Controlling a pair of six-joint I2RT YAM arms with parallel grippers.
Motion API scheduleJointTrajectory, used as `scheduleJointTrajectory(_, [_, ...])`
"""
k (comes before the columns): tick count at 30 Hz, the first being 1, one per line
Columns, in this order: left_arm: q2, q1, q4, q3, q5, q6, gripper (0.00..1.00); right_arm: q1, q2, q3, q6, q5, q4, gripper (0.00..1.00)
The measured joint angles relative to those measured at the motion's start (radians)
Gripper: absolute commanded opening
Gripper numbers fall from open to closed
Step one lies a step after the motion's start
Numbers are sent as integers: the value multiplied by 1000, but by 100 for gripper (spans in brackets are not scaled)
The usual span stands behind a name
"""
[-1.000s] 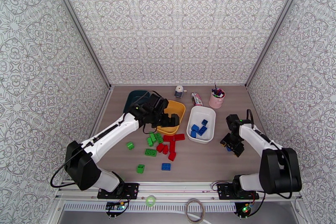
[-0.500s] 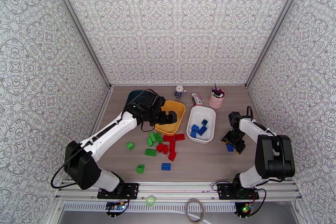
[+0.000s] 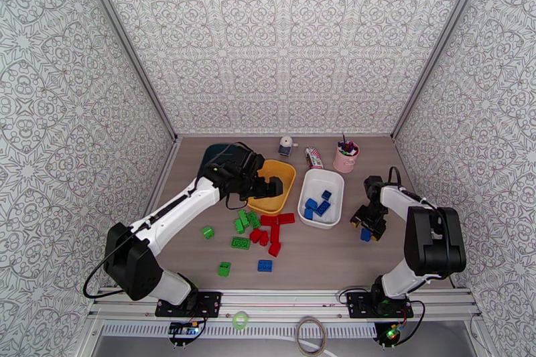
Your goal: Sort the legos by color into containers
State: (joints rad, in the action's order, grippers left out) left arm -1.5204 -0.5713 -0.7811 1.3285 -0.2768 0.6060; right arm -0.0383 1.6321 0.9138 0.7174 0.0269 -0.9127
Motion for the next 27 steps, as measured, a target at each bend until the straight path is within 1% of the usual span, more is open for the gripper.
scheduleJointTrajectory(14, [0, 22, 0, 0, -11, -4, 99, 45, 8, -2, 39, 4, 24, 40])
scheduleJointTrajectory(22, [0, 22, -1, 0, -11, -18, 99, 53, -24, -21, 48, 8, 11, 35])
scheduleJointTrajectory(27, [0, 15, -22, 0, -1, -63, 99, 56, -102, -15, 53, 4, -40, 32])
